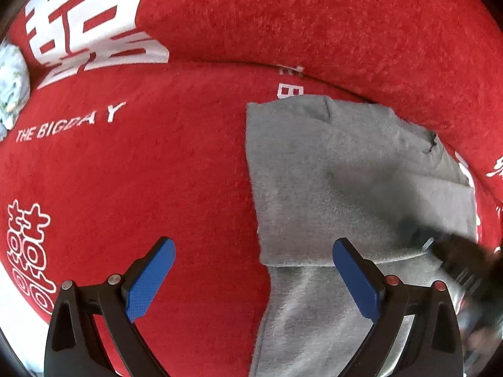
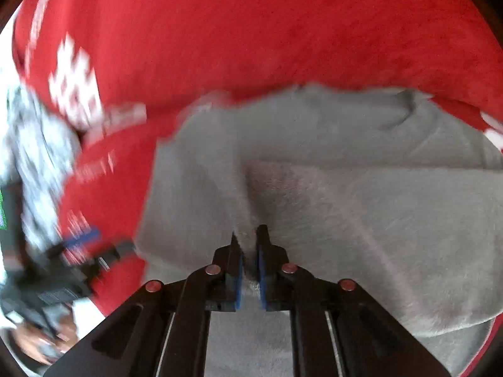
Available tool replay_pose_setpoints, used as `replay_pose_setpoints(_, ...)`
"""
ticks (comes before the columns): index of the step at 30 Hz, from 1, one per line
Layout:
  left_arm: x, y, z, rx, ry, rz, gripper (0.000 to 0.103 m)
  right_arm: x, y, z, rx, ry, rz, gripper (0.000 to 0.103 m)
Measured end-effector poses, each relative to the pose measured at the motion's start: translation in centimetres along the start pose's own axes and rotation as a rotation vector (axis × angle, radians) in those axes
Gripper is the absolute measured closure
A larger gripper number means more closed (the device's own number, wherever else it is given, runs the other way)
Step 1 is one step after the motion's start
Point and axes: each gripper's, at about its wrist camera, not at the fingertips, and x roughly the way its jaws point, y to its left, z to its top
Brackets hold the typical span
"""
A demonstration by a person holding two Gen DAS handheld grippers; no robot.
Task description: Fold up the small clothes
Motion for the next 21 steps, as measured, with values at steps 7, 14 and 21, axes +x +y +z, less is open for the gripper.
replay_pose_setpoints(7,0.9,-2.4,0.3,0.037,0.034,-0.094,0.002,-3.9,-6.7,-4.6,0.255,-0.03,0.091,0.062)
replay_pose_setpoints(14,3.5,-5.6,1.1,0.011,0.121,-0.213,0.002,-9.0,-19.3,-10.9,0.752,-0.159,0.113,0.061)
replay_pose_setpoints(21,4.0,-7.1,1.3,0.018,0.131,-0.197,0.032,-9.0,-25.0,-11.6,0.976,-0.274,0.205,0.087)
